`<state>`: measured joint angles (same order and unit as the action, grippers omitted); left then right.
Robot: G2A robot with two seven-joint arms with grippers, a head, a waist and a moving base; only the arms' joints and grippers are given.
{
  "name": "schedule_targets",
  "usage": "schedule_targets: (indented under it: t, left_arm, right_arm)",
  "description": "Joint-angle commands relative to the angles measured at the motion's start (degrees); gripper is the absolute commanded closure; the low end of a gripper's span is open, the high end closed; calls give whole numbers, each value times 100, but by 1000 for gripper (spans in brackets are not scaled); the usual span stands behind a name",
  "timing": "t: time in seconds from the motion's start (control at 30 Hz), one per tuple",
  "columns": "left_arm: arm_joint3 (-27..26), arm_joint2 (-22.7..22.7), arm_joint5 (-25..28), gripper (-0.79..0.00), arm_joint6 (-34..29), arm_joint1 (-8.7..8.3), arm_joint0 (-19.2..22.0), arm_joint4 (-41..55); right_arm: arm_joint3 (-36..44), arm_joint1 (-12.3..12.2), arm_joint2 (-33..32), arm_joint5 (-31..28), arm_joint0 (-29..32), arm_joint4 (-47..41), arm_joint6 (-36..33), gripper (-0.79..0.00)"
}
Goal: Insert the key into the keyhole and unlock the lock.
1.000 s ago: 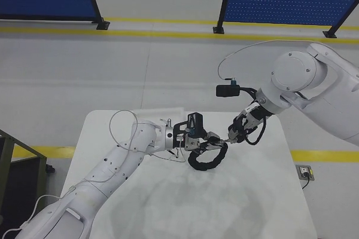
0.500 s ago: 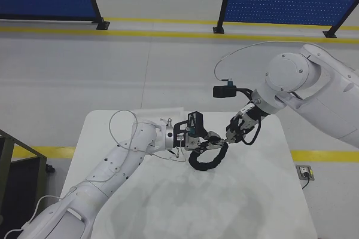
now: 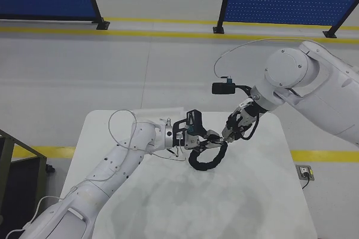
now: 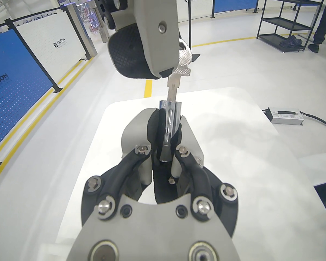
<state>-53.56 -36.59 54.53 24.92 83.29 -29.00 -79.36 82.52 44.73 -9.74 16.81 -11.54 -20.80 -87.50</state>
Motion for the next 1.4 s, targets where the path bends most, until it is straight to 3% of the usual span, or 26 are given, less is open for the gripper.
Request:
schedule_targets:
  t: [0.0,0.2,0.47,0.63,0.83,1.1,1.37]
  left_arm:
    - [45,-26,41,0,-13,6,-3,63]
    - [199,-229,348,0,-117,-26,-70,463]
    - [-168,-284,348,0,-495,-191,-306,1660]
    - [-276,-250,348,0,-1343,-386,-305,2523]
    - [-657,-294,348,0,-2445,-643,-388,3671]
    - [-1205,-601,348,0,-3718,-946,-531,4635]
    - [-1478,-819,329,0,-4657,-1117,-647,5324]
  right_arm:
    - [-53,-2,0,4,-31,-130,5,-785]
    - [-138,-69,-50,-76,-236,-488,-46,-785]
    - [18,-380,-563,-1487,69,-411,670,-785]
    - [344,-632,-861,-2384,354,-199,1047,-785]
    - [588,-921,-1188,-3575,750,-220,942,-785]
    - [609,-947,-1218,-3660,788,-218,930,-785]
    - [609,-947,-1218,-3660,788,-218,930,-785]
